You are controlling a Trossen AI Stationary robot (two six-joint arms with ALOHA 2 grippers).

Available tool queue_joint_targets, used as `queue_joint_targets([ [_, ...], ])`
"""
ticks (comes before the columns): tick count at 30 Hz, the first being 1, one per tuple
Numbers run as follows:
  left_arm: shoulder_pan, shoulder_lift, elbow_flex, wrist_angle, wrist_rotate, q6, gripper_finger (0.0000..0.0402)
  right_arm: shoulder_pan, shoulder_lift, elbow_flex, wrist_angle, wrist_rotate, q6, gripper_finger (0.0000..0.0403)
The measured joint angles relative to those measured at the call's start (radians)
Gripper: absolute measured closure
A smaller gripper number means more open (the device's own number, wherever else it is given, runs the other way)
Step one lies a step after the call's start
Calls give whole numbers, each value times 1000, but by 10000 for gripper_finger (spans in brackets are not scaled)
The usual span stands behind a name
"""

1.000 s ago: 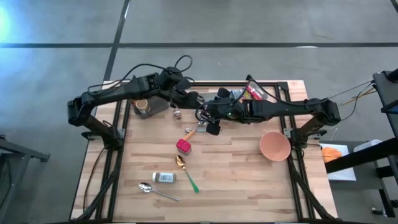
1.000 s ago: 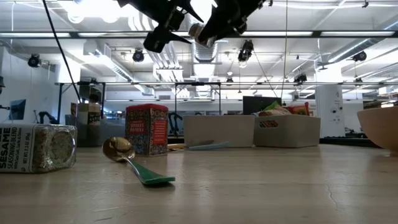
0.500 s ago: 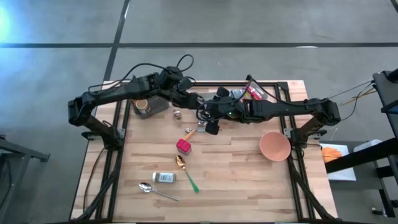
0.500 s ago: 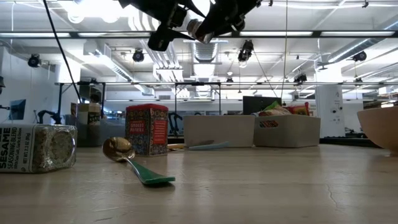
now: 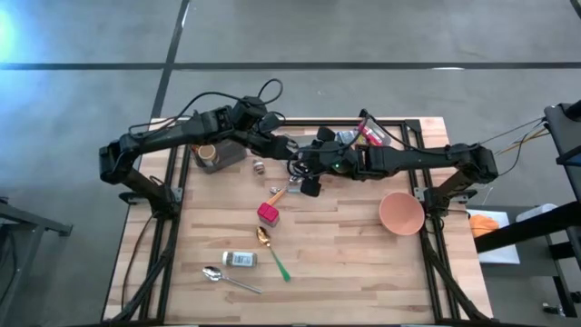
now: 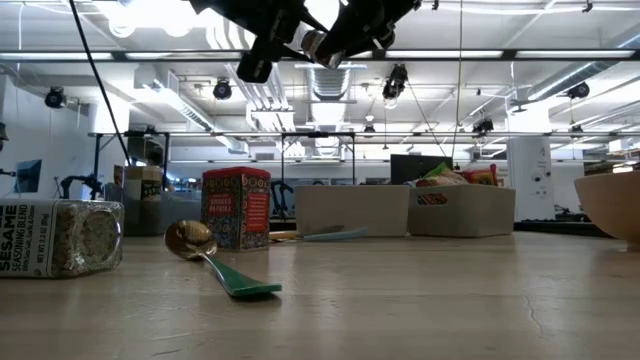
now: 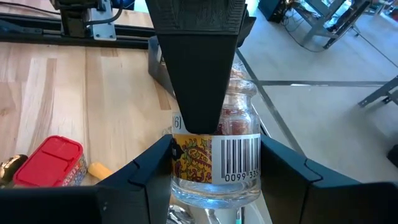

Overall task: Pick & Place Food Item
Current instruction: Put the bottom brown seasoning bottle into the black bin

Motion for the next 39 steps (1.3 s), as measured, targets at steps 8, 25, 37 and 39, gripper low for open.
queue_joint_targets([
  [8,4,-6,5,8,7,-8,238,0,-1,0,-8,-11,0,153],
  [25,142,-23,139,-394,-186,148,238,0,-18,-1,-117,9,81,6],
  [37,328,-20,130,-686,-397,250,238,1,-24,-2,-168,3,129,5],
  [39,351,-20,130,-689,-409,272,238,1,-24,-2,-168,3,131,5],
])
